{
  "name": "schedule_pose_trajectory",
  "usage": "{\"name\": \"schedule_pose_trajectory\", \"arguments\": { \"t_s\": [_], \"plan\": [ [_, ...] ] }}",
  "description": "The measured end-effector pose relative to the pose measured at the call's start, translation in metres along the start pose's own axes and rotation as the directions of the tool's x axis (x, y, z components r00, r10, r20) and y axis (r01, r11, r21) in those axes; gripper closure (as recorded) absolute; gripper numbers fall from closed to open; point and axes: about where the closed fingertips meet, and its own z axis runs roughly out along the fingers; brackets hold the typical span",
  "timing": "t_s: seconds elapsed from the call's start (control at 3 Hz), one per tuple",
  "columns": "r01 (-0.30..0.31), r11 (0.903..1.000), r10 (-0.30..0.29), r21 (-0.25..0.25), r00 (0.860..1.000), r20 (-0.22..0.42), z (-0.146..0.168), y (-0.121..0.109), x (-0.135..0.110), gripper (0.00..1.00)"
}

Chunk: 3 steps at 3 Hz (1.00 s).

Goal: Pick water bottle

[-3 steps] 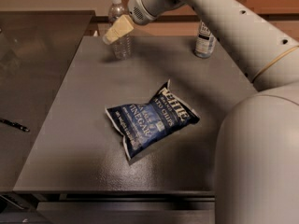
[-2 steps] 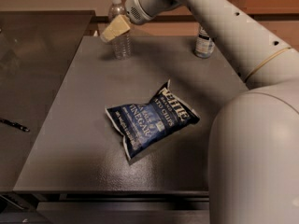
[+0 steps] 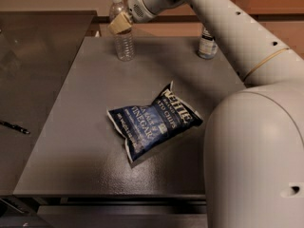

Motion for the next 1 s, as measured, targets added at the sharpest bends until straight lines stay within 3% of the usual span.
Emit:
{"name": "schedule_pose_trajectory", "arguments": {
  "t_s": [0.33, 0.67, 1.0],
  "plan": [
    [0.004, 1.0, -0.004, 0.007, 1.0, 0.009, -0.018, 0.0, -0.005, 0.86],
    [0.031, 0.9994, -0.031, 0.014, 0.999, 0.021, -0.048, 0.001, -0.016, 1.0],
    [0.076, 0.9967, -0.077, 0.027, 0.997, 0.032, -0.085, 0.006, -0.031, 1.0]
  ]
}}
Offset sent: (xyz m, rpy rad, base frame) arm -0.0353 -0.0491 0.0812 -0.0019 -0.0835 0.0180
